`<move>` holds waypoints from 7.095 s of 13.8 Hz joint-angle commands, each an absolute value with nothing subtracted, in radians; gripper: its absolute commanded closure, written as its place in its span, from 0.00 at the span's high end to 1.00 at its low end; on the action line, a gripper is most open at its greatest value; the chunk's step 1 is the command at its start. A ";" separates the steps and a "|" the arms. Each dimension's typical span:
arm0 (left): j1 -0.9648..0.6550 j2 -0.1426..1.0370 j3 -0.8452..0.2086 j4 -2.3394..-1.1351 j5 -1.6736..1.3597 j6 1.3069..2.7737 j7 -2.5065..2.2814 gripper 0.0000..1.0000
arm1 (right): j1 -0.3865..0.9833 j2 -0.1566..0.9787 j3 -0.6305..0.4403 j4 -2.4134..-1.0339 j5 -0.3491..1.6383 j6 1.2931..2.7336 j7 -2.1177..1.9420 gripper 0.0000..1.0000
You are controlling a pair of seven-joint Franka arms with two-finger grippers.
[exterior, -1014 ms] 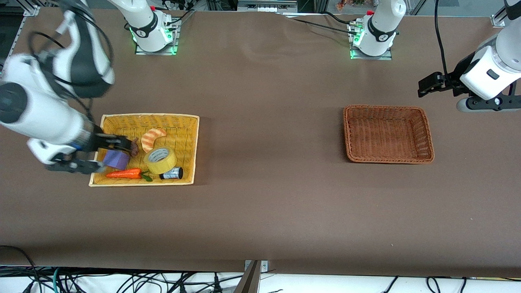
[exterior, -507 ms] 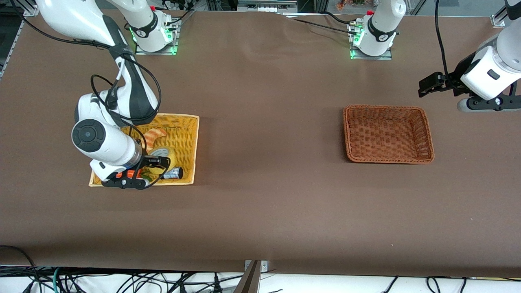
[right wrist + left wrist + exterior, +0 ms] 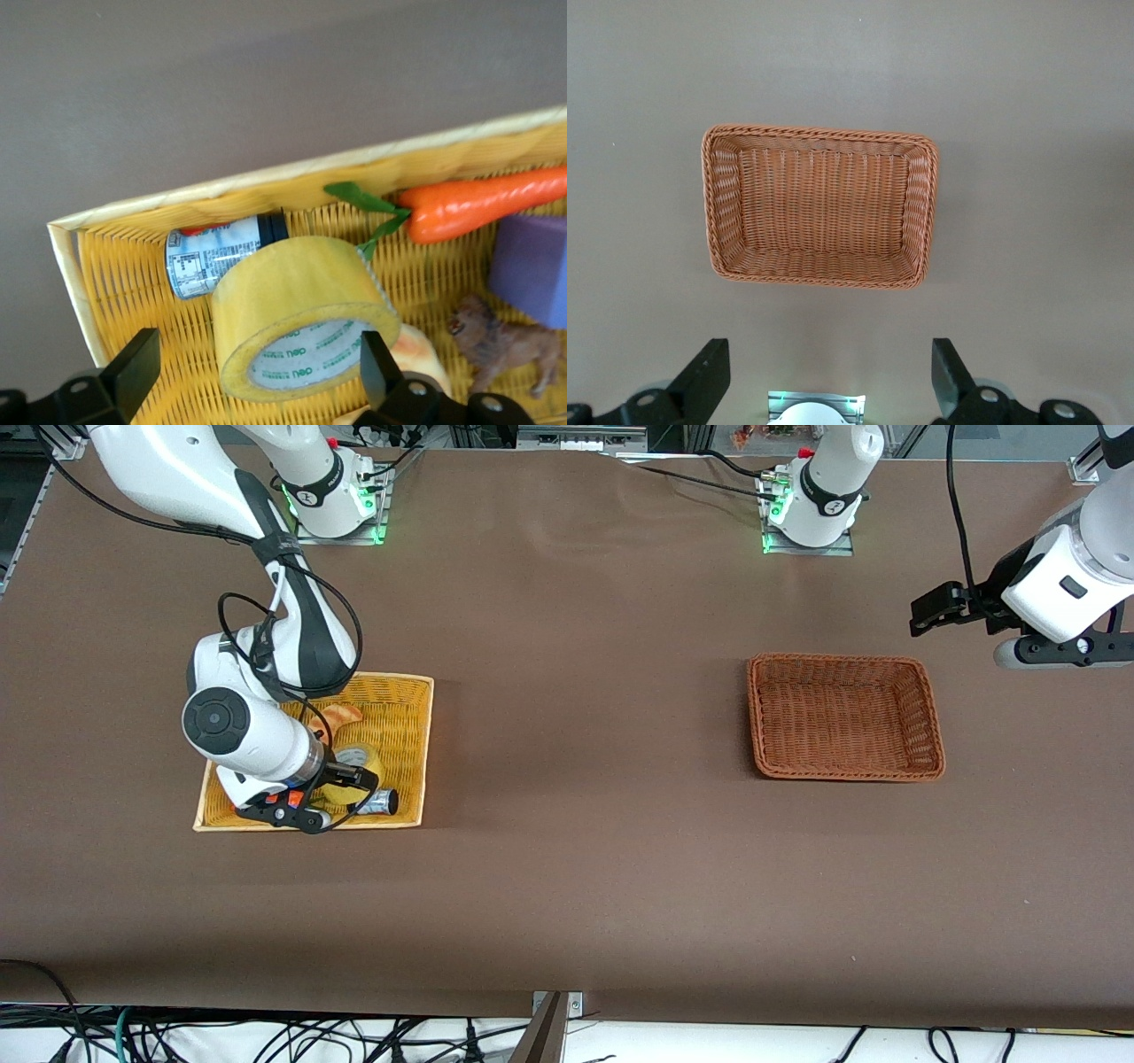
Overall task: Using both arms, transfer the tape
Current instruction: 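Close the right gripper on the rim of the tape roll, then lift the tape with the right gripper while the left gripper approaches, then grasp the tape with the left gripper from the right gripper, then open the right gripper and withdraw it toward its rest pose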
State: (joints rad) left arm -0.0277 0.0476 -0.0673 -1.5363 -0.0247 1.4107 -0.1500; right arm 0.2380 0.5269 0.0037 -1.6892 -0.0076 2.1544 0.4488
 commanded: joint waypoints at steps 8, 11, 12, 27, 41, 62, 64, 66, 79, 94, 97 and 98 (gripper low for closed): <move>-0.023 0.052 -0.077 -1.512 -0.051 1.391 -0.144 1.00 | 0.233 0.476 0.011 -1.848 0.035 2.298 0.572 1.00; -0.023 0.052 -0.077 -1.511 -0.051 1.391 -0.144 1.00 | 0.233 0.485 0.017 -1.856 0.035 2.329 0.641 1.00; -0.023 0.052 -0.077 -1.512 -0.051 1.391 -0.144 1.00 | 0.233 0.485 0.018 -1.856 0.035 2.332 0.655 1.00; -0.031 0.051 -0.078 -1.512 -0.051 1.391 -0.144 1.00 | 0.235 0.482 0.020 -1.842 0.026 2.347 0.646 0.00; -0.032 0.046 -0.077 -1.511 -0.051 1.393 -0.144 1.00 | 0.255 0.382 0.316 -1.723 0.034 2.221 0.975 0.00; -0.075 0.277 -0.164 -1.549 -0.181 1.481 -0.242 1.00 | 0.543 1.008 0.365 -1.258 0.233 2.362 1.237 0.00; -0.095 0.339 -0.201 -1.563 -0.183 1.581 -0.313 1.00 | 0.543 1.026 0.365 -1.258 0.233 2.365 1.230 0.00; -0.139 0.397 -0.222 -1.571 -0.184 1.675 -0.412 1.00 | 0.543 1.026 0.364 -1.258 0.229 2.370 1.233 0.99; -0.232 0.451 -0.253 -1.787 -0.253 2.071 -0.499 1.00 | 0.381 0.675 0.335 -1.233 0.048 1.901 0.932 1.00; -0.394 0.623 -0.278 -1.875 -0.239 2.413 -0.626 0.12 | 0.085 0.321 -0.046 -1.316 0.005 1.568 0.060 1.00; -0.397 0.615 -0.276 -1.882 -0.238 2.384 -0.624 0.00 | -0.015 0.151 -0.037 -1.480 0.009 1.644 0.040 1.00; -0.396 0.614 -0.276 -1.882 -0.238 2.370 -0.623 0.00 | -0.037 0.099 -0.037 -1.517 0.011 1.641 0.043 1.00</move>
